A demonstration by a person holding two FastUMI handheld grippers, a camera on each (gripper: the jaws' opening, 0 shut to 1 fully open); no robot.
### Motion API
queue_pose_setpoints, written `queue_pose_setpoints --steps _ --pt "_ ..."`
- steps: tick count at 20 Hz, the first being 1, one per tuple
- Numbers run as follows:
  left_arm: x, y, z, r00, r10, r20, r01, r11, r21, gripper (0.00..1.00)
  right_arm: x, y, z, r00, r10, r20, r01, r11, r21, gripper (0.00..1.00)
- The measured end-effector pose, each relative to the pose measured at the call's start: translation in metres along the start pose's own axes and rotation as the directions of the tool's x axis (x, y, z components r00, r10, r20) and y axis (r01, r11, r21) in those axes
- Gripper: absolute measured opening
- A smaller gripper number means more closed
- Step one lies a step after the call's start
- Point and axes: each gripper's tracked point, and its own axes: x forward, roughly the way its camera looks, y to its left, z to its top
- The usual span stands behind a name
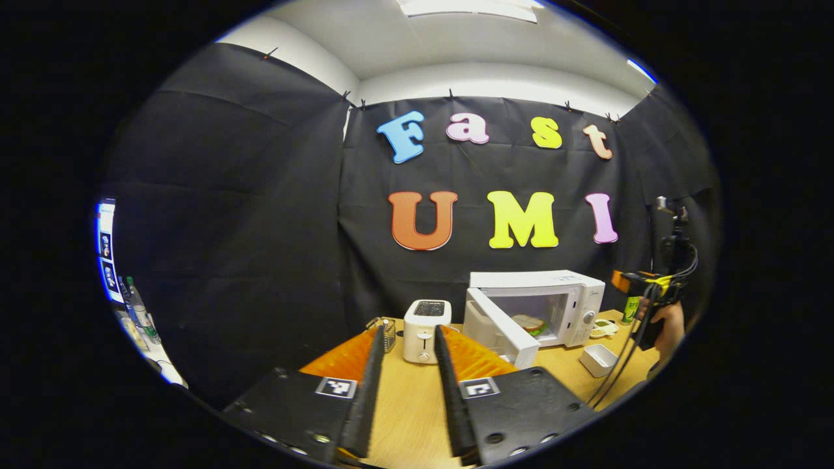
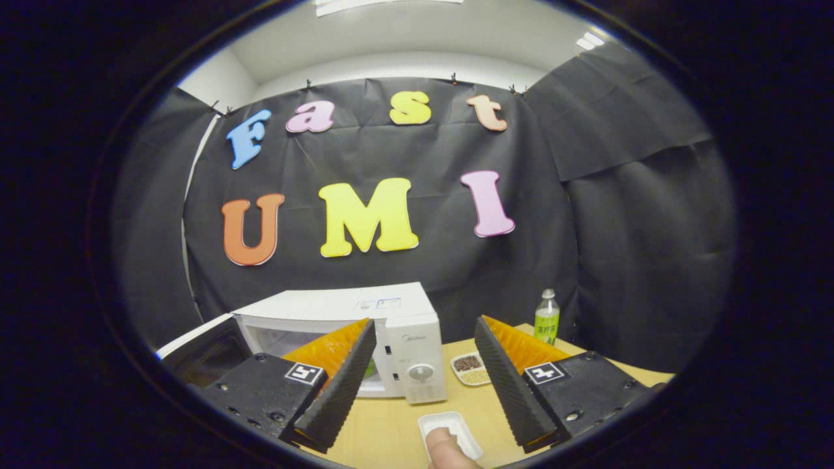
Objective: Open the microwave oven with the left hand, put the food in, and close the microwave oven.
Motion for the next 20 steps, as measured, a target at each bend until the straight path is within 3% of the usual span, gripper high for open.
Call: queue_pose_setpoints --steps 1,2,3,4,7,9,13,14,15,18,20 --pt "0.001 -0.002 -0.001 1.0 -0.008 -0.004 0.008 1.0 0.002 0.32 -0.016 -0.012 0.014 1.0 0.004 0.018 -0.003 1.0 -0.027 0.97" --pt "0.002 -0.005 -0.005 1.0 -0.026 -0.012 0.026 1.0 0.004 0.0 -0.032 -0.023 0.026 0.999 0.001 0.034 0.001 0.999 -0.054 0.97" --pt "0.007 -0.007 -0.007 1.0 -0.03 -0.008 0.03 0.999 0.012 0.0 -0.049 -0.034 0.035 0.999 -0.006 0.044 0.009 0.997 -0.077 0.97" --pt "0.008 -0.009 -0.009 0.999 -0.049 -0.009 0.049 0.999 0.01 0.01 -0.065 -0.043 0.045 0.998 -0.006 0.058 0.011 0.995 -0.097 0.91" --pt "0.013 -0.015 -0.03 0.996 -0.08 -0.04 0.082 0.996 0.03 0.04 -0.108 -0.063 0.067 0.997 0.005 0.082 0.004 0.993 -0.12 0.91" --pt "0.023 -0.031 -0.048 0.987 -0.148 -0.063 0.149 0.989 0.021 0.0 -0.131 -0.076 0.074 0.997 0.012 0.078 -0.002 0.993 -0.119 0.91" --pt "0.049 -0.055 -0.084 0.971 -0.224 -0.086 0.225 0.974 0.002 0.0 -0.162 -0.098 0.077 0.998 0.025 0.054 -0.02 0.995 -0.096 0.91" --pt "0.056 -0.061 -0.097 0.965 -0.241 -0.105 0.243 0.97 0.003 0.0 -0.167 -0.102 0.079 0.998 0.035 0.053 -0.03 0.996 -0.087 0.98" --pt "0.061 -0.067 -0.106 0.959 -0.259 -0.112 0.261 0.965 0.003 0.0 -0.172 -0.108 0.079 0.998 0.035 0.048 -0.032 0.996 -0.081 0.98" --pt "0.067 -0.094 -0.121 0.932 -0.348 -0.101 0.347 0.937 -0.035 0.0 -0.183 -0.121 0.075 0.998 0.043 0.035 -0.041 0.997 -0.064 0.98" --pt "0.075 -0.098 -0.13 0.929 -0.357 -0.098 0.353 0.934 -0.053 0.0 -0.188 -0.126 0.072 0.998 0.061 0.024 -0.059 0.997 -0.046 0.98"
